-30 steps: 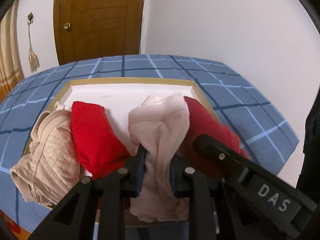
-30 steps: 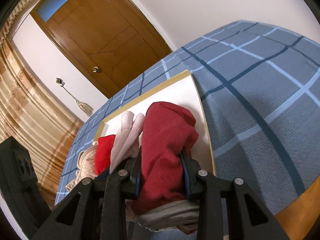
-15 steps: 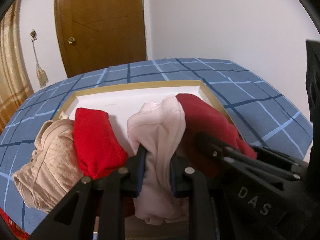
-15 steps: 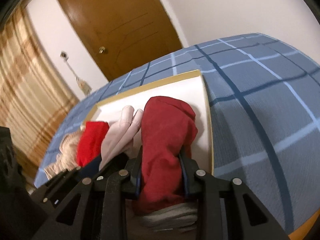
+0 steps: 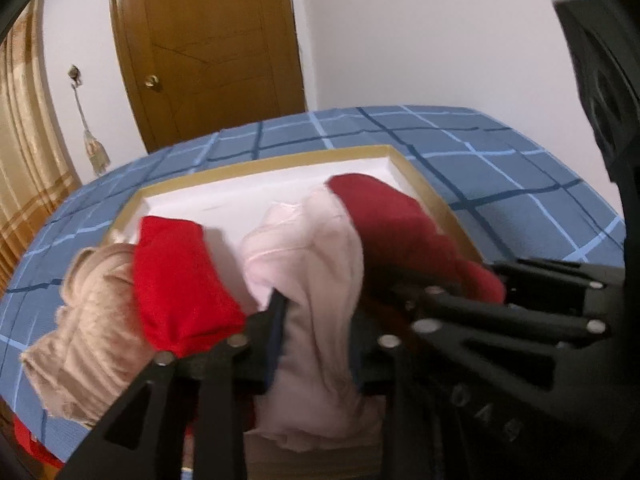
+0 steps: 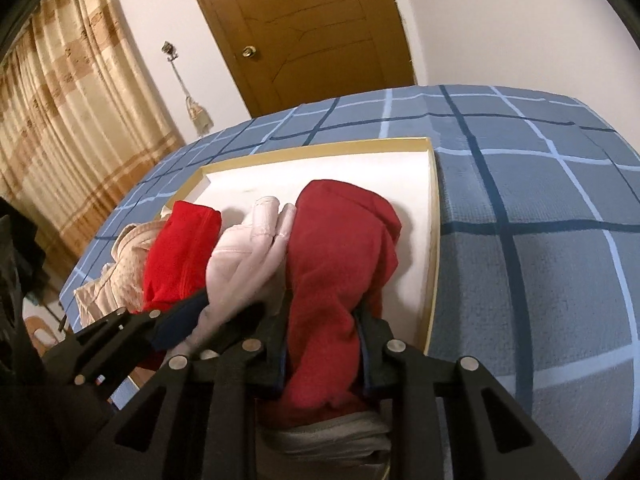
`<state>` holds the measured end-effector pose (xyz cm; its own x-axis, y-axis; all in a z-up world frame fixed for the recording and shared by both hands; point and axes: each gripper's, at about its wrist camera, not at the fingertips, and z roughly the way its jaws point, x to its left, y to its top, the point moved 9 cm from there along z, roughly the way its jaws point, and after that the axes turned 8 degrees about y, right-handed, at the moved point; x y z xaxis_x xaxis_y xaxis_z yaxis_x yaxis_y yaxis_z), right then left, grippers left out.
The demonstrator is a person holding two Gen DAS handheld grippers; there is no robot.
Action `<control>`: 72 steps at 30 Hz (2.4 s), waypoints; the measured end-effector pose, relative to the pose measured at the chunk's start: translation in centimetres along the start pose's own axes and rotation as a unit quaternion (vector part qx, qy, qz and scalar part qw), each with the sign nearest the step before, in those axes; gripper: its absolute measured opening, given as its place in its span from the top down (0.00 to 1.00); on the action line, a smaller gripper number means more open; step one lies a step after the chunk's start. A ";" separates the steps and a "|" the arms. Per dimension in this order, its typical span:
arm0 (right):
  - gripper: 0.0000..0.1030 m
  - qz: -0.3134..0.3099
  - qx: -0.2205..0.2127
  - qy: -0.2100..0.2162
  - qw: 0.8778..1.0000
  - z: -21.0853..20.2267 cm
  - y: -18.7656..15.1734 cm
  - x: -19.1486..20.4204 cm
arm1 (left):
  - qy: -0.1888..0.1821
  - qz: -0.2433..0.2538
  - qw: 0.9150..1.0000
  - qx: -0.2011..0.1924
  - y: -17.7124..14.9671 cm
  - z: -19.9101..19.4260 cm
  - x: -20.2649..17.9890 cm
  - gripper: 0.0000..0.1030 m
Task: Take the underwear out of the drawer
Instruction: 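Lower the pink underwear into the tray while the right tool lowers the dark red underwear, then open both tools and pull them back toward the open drawer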
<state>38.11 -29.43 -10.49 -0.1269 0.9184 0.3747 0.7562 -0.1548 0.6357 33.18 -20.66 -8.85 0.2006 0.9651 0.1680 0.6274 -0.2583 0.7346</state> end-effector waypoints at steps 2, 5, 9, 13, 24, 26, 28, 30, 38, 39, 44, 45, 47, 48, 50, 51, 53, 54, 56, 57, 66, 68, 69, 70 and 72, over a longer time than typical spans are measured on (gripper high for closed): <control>0.74 0.000 0.004 0.004 1.000 0.1 0.2 -0.3 | 0.004 -0.007 1.000 0.005 0.2 0.2 -0.2 0.72; 0.74 -0.008 0.008 0.008 1.000 0.3 0.5 -0.7 | 0.010 -0.008 1.000 0.006 0.4 0.5 -0.7 0.71; 0.74 -0.028 0.017 0.009 0.999 0.5 0.9 -1.1 | 0.014 -0.003 1.000 0.000 0.8 0.9 -1.4 0.71; 0.73 -0.029 0.007 0.007 1.000 0.4 1.3 -1.3 | 0.012 -0.006 1.000 -0.013 0.9 0.9 -1.5 0.66; 0.45 0.015 -0.040 0.032 0.999 -1.2 0.7 0.1 | 0.007 0.029 0.999 -0.038 -0.4 -1.6 0.7 0.18; 0.41 0.031 -0.055 0.047 0.997 -1.9 0.6 0.3 | 0.010 0.032 0.999 -0.041 -0.5 -2.1 1.0 0.15; 0.41 0.045 -0.073 0.049 0.995 -2.7 0.5 0.5 | 0.004 0.027 0.999 -0.046 -0.6 -2.8 1.5 0.13; 0.41 0.051 -0.091 0.046 0.994 -3.7 0.3 0.8 | -0.005 0.019 0.999 -0.047 -0.6 -3.3 1.6 0.13; 0.41 0.057 -0.135 0.040 0.988 -7.8 -1.0 3.3 | -0.003 0.007 0.998 -0.068 -1.2 -5.5 3.5 0.02; 0.41 0.058 -0.139 0.039 0.988 -8.3 -1.3 3.6 | -0.006 0.005 0.998 -0.064 -1.4 -5.6 3.8 0.02; 0.41 0.052 -0.155 0.043 0.986 -9.8 -2.5 4.9 | -0.004 0.003 0.998 -0.066 -2.3 -6.1 4.6 0.02; 0.41 0.048 -0.155 0.035 0.986 -9.9 -2.6 4.9 | -0.002 0.004 0.998 -0.065 -2.5 -6.1 4.7 0.02; 0.41 0.052 -0.161 0.013 0.986 -10.0 -2.6 4.4 | 0.006 0.002 0.998 -0.066 -2.7 -6.1 5.4 0.02; 0.41 0.059 -0.163 0.010 0.985 -10.2 -2.7 3.9 | 0.010 0.001 0.998 -0.067 -2.8 -6.0 5.8 0.02; 0.41 0.065 -0.163 0.009 0.984 -10.1 -2.8 3.2 | 0.023 -0.001 0.998 -0.065 -2.9 -5.4 6.7 0.02; 0.41 0.066 -0.158 0.003 0.985 -9.7 -2.7 2.9 | 0.032 -0.004 0.998 -0.062 -2.9 -5.0 7.2 0.02; 0.41 0.065 -0.143 -0.003 0.988 -8.5 -2.8 2.5 | 0.046 -0.011 0.998 -0.048 -3.0 -3.7 8.2 0.02; 0.41 0.071 -0.133 0.000 0.989 -7.7 -3.0 2.4 | 0.047 -0.013 0.998 -0.043 -3.1 -3.3 8.6 0.02; 0.41 0.084 -0.125 0.010 0.989 -6.6 -3.3 2.4 | 0.050 -0.017 0.998 -0.039 -3.3 -3.0 9.3 0.02; 0.41 0.085 -0.123 0.012 0.989 -6.2 -3.3 2.4 | 0.051 -0.018 0.998 -0.039 -3.3 -2.8 9.5 0.02; 0.41 0.081 -0.130 -0.012 0.988 -5.2 -3.5 2.9 | 0.054 -0.018 0.998 -0.033 -3.6 -1.8 10.4 0.00; 0.41 0.077 -0.131 -0.022 0.988 -5.1 -3.5 3.0 | 0.056 -0.019 0.998 -0.031 -3.7 -1.7 10.6 0.00; 0.41 0.077 -0.131 -0.024 0.988 -5.1 -3.5 3.1 | 0.057 -0.019 0.998 -0.031 -3.7 -1.7 10.7 0.00; 0.41 0.078 -0.130 -0.025 0.988 -5.1 -3.6 3.2 | 0.059 -0.020 0.998 -0.030 -3.7 -1.7 10.9 0.00; 0.41 0.078 -0.127 -0.025 0.988 -5.0 -3.8 3.6 | 0.061 -0.023 0.997 -0.029 -3.8 -1.6 11.2 0.00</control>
<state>31.58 -27.40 -8.17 0.0157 0.8922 0.4514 0.5775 -0.3766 0.7243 31.80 -8.77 -8.72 0.0772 0.9749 0.2088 0.5883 -0.2136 0.7799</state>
